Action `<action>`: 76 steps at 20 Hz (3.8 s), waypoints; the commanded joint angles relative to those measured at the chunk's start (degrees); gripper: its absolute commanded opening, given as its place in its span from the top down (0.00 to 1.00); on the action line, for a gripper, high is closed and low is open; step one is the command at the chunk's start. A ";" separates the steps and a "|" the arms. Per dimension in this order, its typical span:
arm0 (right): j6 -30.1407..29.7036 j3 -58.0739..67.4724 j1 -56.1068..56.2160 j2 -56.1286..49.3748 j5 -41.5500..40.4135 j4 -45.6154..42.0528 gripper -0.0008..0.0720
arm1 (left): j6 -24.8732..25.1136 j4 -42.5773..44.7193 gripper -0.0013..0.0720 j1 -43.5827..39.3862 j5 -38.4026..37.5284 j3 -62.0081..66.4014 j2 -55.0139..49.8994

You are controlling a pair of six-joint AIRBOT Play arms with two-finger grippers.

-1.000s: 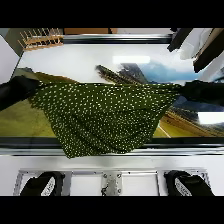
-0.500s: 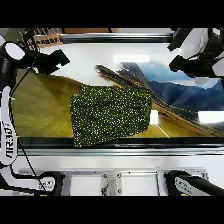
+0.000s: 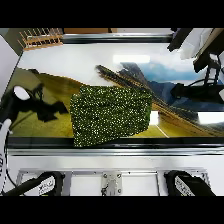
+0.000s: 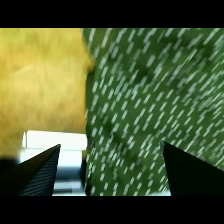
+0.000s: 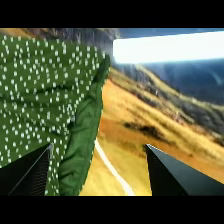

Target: Fold the clothes and pants, and hang the long-sleeved shirts on hangers.

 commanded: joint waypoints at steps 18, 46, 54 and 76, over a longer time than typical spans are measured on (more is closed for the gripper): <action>-0.59 -10.69 -0.02 3.74 -0.76 7.23 0.13 | 1.18 -8.17 0.94 -15.45 11.80 -22.12 -0.26; -17.27 -20.57 4.72 -11.04 -8.26 28.20 0.98 | 1.11 -7.69 0.98 -7.48 12.00 -13.99 13.55; -9.16 14.69 3.91 10.34 2.49 24.46 0.98 | 1.11 -8.17 0.98 -0.04 9.57 25.70 34.29; 6.88 18.73 5.66 -20.96 13.86 12.00 0.98 | 0.52 -12.48 0.98 -7.23 12.81 34.40 -10.88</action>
